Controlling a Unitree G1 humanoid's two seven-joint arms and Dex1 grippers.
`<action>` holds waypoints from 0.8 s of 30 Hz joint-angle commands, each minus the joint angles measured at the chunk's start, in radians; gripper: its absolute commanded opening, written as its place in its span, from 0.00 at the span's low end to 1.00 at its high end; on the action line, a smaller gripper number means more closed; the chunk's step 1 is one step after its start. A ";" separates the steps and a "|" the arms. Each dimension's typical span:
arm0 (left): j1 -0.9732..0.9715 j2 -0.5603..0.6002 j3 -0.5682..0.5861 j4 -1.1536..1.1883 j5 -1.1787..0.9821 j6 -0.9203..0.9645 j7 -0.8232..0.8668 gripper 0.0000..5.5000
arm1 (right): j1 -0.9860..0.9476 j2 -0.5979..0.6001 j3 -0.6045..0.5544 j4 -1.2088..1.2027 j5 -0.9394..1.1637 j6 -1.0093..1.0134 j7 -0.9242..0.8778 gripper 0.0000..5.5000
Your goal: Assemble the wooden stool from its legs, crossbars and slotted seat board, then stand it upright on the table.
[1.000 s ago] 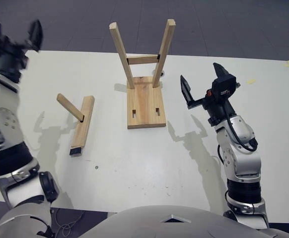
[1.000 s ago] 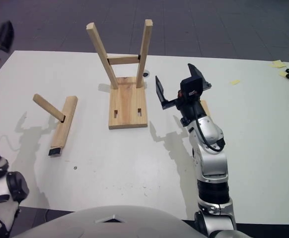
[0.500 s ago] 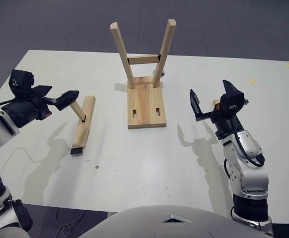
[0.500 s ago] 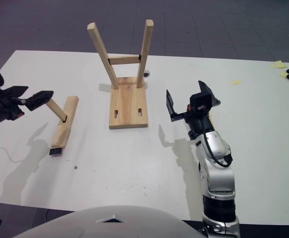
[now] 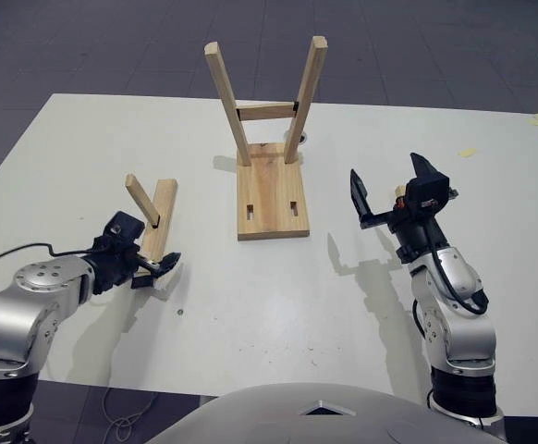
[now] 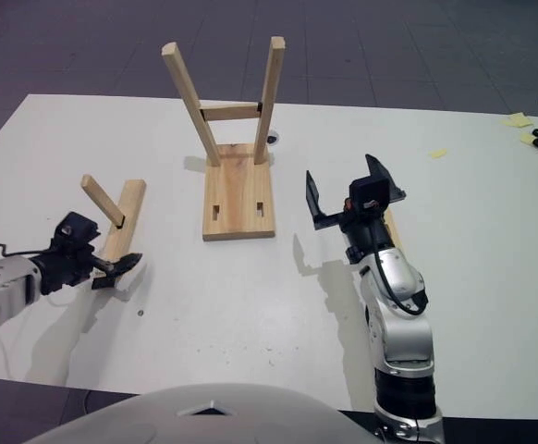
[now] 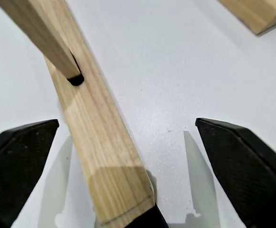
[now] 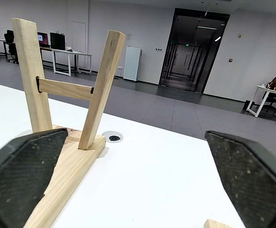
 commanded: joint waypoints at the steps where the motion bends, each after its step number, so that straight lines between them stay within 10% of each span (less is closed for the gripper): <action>1: 0.010 0.004 -0.013 0.074 0.055 -0.037 -0.008 0.90 | -0.013 0.005 0.006 0.002 -0.001 0.006 -0.006 0.98; 17: -0.049 0.133 -0.098 0.195 0.178 -0.191 -0.197 0.42 | -0.013 0.030 0.034 0.023 -0.023 -0.029 -0.030 0.98; 24: -0.050 0.064 -0.129 0.181 0.188 -0.215 -0.197 0.39 | -0.070 -0.011 -0.003 0.063 -0.009 -0.032 0.009 0.98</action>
